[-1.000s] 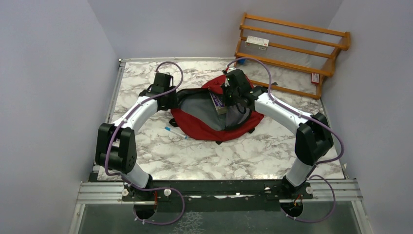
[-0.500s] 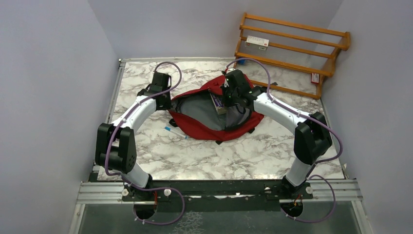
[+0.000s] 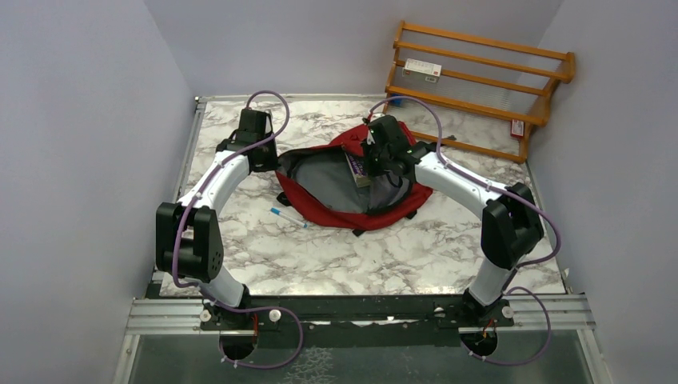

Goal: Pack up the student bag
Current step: Zip the student bag at the center of the board.

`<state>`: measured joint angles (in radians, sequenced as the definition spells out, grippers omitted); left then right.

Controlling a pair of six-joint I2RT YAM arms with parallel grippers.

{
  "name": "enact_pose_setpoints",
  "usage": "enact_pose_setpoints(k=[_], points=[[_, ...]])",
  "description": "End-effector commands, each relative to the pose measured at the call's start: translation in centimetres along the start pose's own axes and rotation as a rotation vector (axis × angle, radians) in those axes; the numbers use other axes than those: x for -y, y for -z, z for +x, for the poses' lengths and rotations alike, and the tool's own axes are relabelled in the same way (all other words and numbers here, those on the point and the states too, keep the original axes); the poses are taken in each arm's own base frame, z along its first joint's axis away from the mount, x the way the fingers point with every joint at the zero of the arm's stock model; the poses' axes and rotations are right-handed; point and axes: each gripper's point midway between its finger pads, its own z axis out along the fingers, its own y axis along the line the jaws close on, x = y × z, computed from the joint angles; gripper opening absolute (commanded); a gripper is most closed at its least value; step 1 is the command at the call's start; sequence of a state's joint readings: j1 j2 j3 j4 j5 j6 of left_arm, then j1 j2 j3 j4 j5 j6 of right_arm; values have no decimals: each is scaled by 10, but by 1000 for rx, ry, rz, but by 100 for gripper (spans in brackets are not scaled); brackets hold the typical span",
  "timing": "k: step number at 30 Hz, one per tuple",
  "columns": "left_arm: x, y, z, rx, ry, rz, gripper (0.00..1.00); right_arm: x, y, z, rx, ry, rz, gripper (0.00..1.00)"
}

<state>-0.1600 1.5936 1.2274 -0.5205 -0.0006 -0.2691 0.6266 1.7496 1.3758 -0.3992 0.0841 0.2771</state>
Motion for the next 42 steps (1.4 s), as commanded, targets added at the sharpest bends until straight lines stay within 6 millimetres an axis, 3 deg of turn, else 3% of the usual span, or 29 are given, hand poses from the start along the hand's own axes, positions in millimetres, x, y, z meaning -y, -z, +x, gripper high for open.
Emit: enact_pose_setpoints(k=[1, 7, 9, 13, 17, 20, 23, 28, 34, 42], points=[[12, 7, -11, 35, 13, 80, 0, -11, 4, 2, -33, 34, -66, 21], [15, 7, -7, 26, 13, 104, 0, -61, 40, -15, 26, 140, -375, 44], [16, 6, -6, 24, 15, 110, 0, -61, 49, -23, 56, 154, -375, 48], [19, 8, -7, 25, 12, 129, 0, -27, 54, -37, 107, 124, -209, 55], [23, 9, -8, 24, 6, 150, 0, 24, 55, -38, 106, 47, -91, 63], [25, 10, -7, 23, 7, 165, 0, 65, 53, -34, 93, -1, -12, 70], [27, 11, -5, 20, 14, 174, 0, 89, 46, -25, 60, 1, -12, 73], [29, 11, -6, 20, 16, 184, 0, 95, 24, -4, -16, 41, -116, 78], [32, 12, -8, 20, 18, 200, 0, 91, 6, 1, -21, 103, -183, 78], [32, 13, -6, 20, 18, 205, 0, 90, -7, 6, -42, 117, -208, 68]])
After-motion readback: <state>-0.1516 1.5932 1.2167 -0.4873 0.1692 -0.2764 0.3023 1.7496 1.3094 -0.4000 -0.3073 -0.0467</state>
